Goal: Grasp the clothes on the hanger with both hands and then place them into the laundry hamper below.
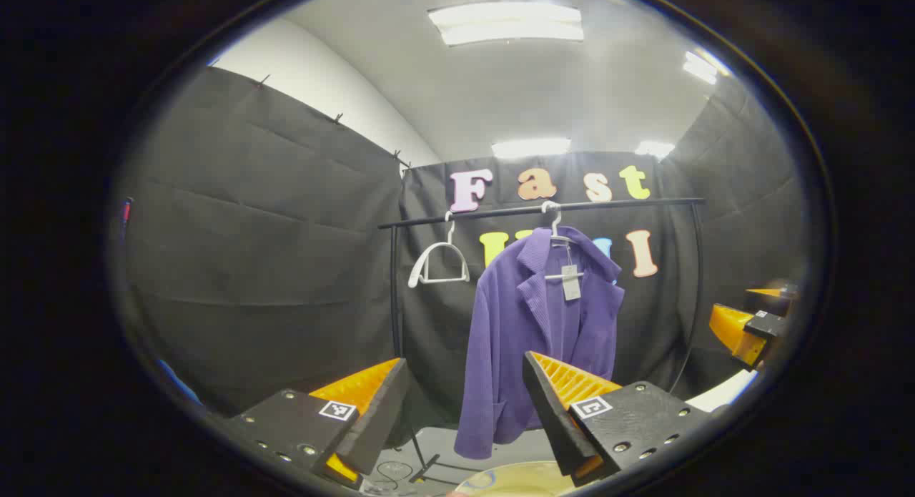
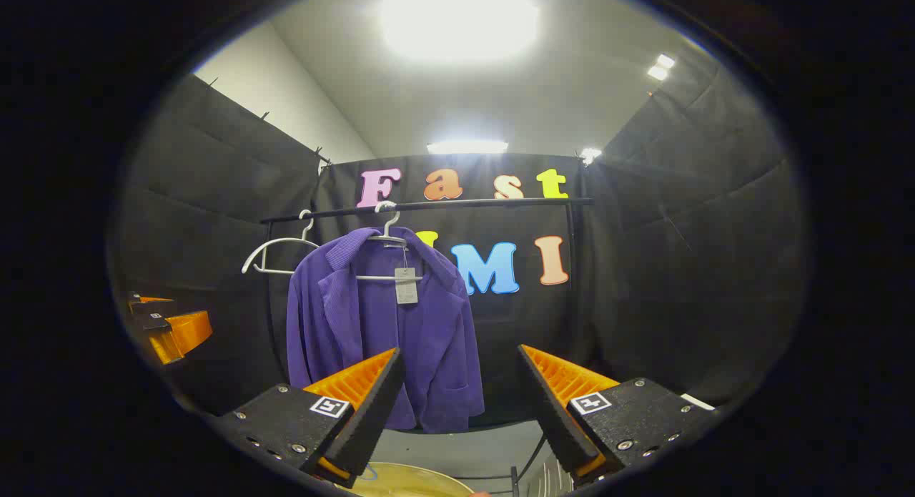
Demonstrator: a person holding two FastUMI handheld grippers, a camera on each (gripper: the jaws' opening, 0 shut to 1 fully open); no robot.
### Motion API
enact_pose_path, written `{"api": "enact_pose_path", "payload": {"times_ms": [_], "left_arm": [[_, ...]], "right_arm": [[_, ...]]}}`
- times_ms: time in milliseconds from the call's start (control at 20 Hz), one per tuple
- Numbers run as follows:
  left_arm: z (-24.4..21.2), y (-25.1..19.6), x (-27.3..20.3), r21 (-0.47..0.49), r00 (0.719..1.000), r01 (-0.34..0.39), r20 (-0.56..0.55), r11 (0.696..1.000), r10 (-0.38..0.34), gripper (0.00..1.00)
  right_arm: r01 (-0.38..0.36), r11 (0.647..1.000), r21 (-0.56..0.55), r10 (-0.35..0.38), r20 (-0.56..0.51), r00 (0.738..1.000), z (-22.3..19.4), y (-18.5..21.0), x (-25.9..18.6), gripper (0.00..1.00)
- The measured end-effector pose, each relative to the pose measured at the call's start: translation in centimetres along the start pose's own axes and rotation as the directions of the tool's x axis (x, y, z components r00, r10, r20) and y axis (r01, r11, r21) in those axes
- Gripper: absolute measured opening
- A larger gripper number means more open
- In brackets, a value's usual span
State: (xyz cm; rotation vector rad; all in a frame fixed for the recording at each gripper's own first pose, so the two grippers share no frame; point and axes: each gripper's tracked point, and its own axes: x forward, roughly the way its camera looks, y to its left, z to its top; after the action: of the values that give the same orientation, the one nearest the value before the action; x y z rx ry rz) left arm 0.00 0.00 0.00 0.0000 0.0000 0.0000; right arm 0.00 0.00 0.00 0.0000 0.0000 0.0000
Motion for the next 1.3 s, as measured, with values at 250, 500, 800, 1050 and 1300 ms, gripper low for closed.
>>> {"api": "enact_pose_path", "payload": {"times_ms": [250, 500, 800, 1050, 1300], "left_arm": [[0.3, 0.2, -0.8, 0.002, 1.0, 0.018, 0.004, 1.0, -0.018, 0.92], [0.3, -0.3, -0.1, -0.006, 0.999, 0.035, -0.002, 0.999, -0.035, 0.92], [1.0, -1.4, 0.8, -0.001, 0.998, 0.054, 0.009, 0.999, -0.054, 0.92], [2.1, -1.5, 1.3, 0.0, 0.999, 0.052, 0.014, 0.999, -0.052, 0.99], [4.2, -2.1, 3.9, 0.003, 0.999, 0.025, 0.03, 1.0, -0.025, 0.99]], "right_arm": [[0.022, 1.0, 0.001, -0.022, -0.012, 1.0, 0.0, 0.0, 0.1, 0.96], [0.044, 0.999, -0.001, -0.044, -0.002, 0.999, 0.0, 0.0, 0.0, 0.94], [0.06, 0.998, 0.009, -0.06, -0.005, 0.998, -0.2, -0.2, 0.3, 0.94], [0.056, 0.998, -0.005, -0.056, 0.021, 0.998, 1.0, -0.1, 0.4, 0.96], [0.017, 1.0, 0.009, -0.017, 0.048, 0.999, 3.5, -0.2, 4.9, 0.96]]}}
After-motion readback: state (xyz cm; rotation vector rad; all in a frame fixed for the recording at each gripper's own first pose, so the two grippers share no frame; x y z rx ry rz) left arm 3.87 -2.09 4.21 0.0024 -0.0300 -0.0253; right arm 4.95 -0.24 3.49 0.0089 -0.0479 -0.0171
